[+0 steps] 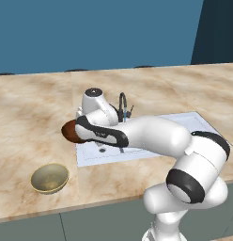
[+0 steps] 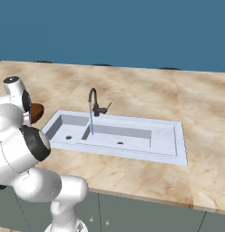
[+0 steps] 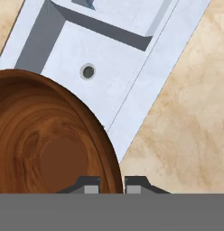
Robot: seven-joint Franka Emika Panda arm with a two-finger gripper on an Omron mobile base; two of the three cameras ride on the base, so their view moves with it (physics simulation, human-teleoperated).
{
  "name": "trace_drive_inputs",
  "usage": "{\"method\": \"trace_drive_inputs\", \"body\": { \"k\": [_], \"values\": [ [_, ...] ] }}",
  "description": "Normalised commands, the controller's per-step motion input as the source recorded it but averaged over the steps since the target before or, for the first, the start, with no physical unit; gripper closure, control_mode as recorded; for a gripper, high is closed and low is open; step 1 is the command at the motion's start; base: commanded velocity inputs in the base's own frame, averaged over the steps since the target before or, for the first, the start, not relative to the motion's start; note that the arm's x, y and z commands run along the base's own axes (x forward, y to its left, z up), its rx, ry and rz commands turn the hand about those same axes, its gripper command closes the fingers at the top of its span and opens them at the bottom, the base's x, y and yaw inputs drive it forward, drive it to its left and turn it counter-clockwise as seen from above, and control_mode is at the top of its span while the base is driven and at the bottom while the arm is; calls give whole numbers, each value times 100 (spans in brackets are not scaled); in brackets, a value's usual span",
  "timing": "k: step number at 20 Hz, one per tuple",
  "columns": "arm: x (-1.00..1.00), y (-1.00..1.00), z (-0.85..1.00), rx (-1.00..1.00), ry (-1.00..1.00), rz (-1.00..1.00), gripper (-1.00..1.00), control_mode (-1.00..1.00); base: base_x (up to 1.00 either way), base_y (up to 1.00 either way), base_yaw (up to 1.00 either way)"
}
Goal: Rinse each bowl for a few seconds and place them down in the sink or on the counter.
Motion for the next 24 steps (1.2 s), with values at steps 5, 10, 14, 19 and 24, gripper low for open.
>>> {"method": "trace_drive_inputs", "body": {
  "k": [5,10,14,19,24],
  "values": [
    [-18,-56,7,-7,0,-16,100,-100,0,0,0],
    [-1,-49,14,0,2,-11,100,-100,0,0,0],
    [3,-50,5,3,10,-8,100,-100,0,0,0],
    [14,-31,0,0,9,-5,100,-100,0,0,0],
    [26,-25,-3,-3,6,-2,100,-100,0,0,0]
  ]
}}
